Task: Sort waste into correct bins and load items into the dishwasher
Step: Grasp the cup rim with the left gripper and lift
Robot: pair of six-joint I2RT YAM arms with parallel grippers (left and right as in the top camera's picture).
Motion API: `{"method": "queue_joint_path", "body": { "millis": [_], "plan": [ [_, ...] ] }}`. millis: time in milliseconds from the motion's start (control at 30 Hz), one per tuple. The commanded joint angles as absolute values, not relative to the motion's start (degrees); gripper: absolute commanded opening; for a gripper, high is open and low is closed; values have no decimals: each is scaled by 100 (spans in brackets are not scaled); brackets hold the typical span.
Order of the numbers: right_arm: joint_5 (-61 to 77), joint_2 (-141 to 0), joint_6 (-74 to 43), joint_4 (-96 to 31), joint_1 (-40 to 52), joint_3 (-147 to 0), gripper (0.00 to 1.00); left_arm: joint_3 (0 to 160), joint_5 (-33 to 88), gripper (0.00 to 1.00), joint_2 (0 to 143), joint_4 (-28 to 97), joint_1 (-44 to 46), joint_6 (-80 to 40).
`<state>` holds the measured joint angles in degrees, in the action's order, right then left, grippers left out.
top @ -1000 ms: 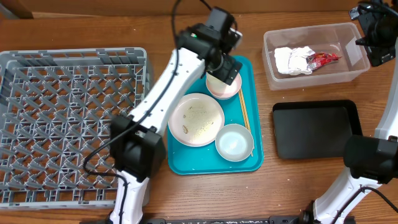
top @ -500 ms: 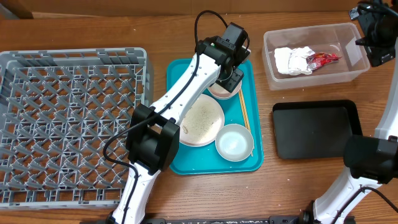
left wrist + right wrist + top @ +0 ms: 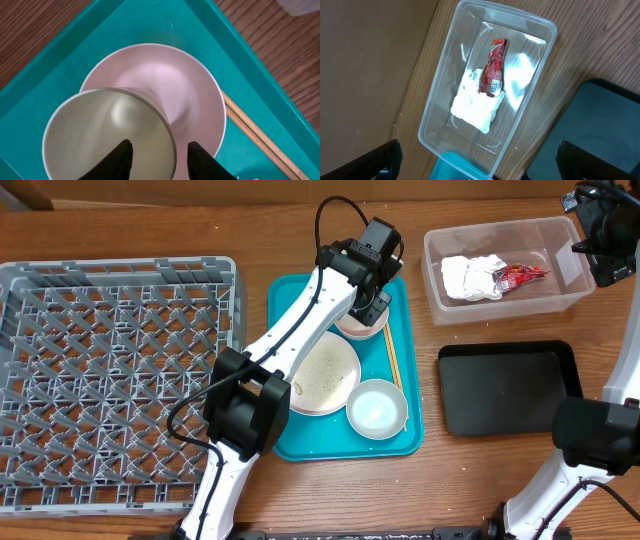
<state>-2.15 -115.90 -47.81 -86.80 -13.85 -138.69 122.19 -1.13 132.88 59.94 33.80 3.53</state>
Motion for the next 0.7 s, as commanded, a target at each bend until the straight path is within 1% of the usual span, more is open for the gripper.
{"method": "queue_joint_path", "body": {
  "millis": [0, 33, 100, 167, 200, 300, 500, 567, 667],
  "plan": [
    [-272, -11585, -4775, -8670, -1396, -13885, 100, 12309, -121, 31, 13439, 5996, 3454, 405],
    [-272, -11585, -4772, -8670, -1396, -13885, 100, 12309, -121, 29, 13439, 5994, 3454, 405],
    [-272, -11585, -4775, -8670, -1396, -13885, 100, 12309, -95, 23, 13437, 5996, 3454, 388],
    [-272, -11585, -4775, -8670, -1396, -13885, 100, 12311, -10, 6, 13437, 5996, 3454, 362],
    [-270, -11585, -4775, -8670, -1396, -13885, 100, 12322, 3, 4, 13434, 5996, 3454, 342],
    [-270, -11585, -4775, -8670, -1396, -13885, 100, 12479, 3, 4, 13430, 6101, 3454, 40],
    [-270, -11585, -4775, -8670, -1396, -13885, 100, 13600, 16, 4, 13413, 6925, 3435, -617],
    [-272, -11585, -4772, -8670, -1396, -13885, 100, 14123, 224, 4, 13413, 7262, 3404, -773],
    [-270, -11585, -4775, -8670, -1396, -13885, 100, 14973, 906, 4, 13413, 7708, 3223, -784]
  ]
}}
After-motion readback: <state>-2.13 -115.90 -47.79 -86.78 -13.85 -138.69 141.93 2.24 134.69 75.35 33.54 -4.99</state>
